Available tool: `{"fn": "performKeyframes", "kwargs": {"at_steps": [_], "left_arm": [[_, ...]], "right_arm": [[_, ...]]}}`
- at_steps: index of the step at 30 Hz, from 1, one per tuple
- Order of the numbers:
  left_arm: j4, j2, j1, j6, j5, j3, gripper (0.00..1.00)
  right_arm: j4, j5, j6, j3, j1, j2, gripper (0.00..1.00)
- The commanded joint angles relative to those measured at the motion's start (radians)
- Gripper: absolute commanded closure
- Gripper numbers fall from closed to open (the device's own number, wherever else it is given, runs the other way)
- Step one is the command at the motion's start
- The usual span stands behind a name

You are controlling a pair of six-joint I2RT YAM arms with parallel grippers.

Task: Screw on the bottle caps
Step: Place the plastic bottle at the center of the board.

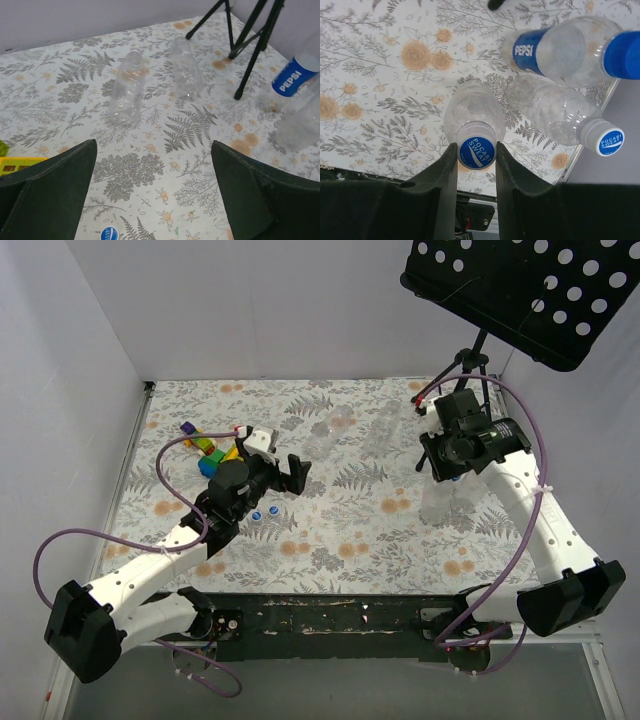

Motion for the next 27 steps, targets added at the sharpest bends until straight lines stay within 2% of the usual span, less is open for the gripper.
{"fn": "performKeyframes", "kwargs": {"at_steps": [1,9,18,23,27], "left_arm": [[-0.022,-0.003,0.035,-0.076,-0.088,0.042,0.02],[-0.051,0.014,0.040,-0.073,-0.067,0.061,0.02],[-0.060,0.026,0.040,-0.060,-0.039,0.066,0.02],[-0.062,0.032,0.040,-0.050,-0.031,0.064,0.02],[-0.077,0.041,0.040,-0.042,-0.016,0.075,0.02]], "right_arm": [[0.109,0.034,0.022,-0.041,-0.069,-0.045,0.99],[0.197,-0.004,0.028,-0.102,-0.167,-0.072,0.99],[0.223,-0.041,0.042,-0.155,-0.203,-0.060,0.98],[0.228,-0.044,0.047,-0.147,-0.210,-0.054,0.78],[0.228,-0.035,0.048,-0.136,-0.217,-0.042,0.67]]}}
